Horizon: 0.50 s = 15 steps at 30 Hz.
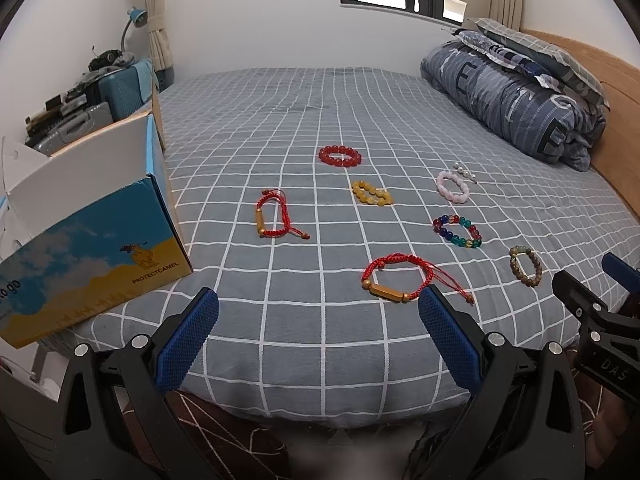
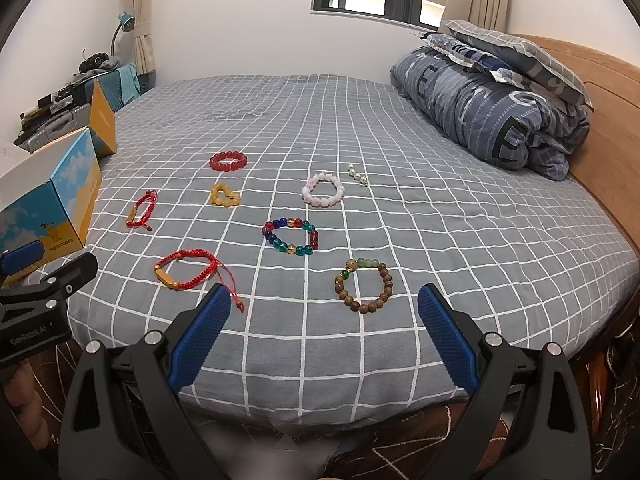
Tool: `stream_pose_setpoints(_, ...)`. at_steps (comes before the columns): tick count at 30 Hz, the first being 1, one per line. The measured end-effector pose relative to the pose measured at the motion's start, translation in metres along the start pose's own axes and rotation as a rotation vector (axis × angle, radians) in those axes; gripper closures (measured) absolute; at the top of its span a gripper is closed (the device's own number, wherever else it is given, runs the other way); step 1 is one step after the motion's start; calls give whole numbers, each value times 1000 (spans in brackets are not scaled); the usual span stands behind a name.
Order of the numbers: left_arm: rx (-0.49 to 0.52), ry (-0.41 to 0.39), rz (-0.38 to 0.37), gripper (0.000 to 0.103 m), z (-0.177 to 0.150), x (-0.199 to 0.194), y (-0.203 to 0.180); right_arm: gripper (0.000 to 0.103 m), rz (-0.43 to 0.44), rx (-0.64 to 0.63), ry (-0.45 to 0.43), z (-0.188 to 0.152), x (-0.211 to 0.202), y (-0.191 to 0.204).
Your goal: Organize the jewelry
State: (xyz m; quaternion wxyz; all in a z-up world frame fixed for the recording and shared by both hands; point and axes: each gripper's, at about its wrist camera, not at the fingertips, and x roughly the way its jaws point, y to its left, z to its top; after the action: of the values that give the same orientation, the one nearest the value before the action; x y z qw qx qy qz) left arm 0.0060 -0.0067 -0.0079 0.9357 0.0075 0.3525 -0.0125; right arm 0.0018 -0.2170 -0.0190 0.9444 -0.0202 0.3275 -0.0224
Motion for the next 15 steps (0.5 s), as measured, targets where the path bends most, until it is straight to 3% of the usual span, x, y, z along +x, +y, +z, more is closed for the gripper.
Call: stream_pose_setpoints(15, 3, -2, -22, 6, -1, -1, -3, 12, -1, -1, -7, 1, -1, -1)
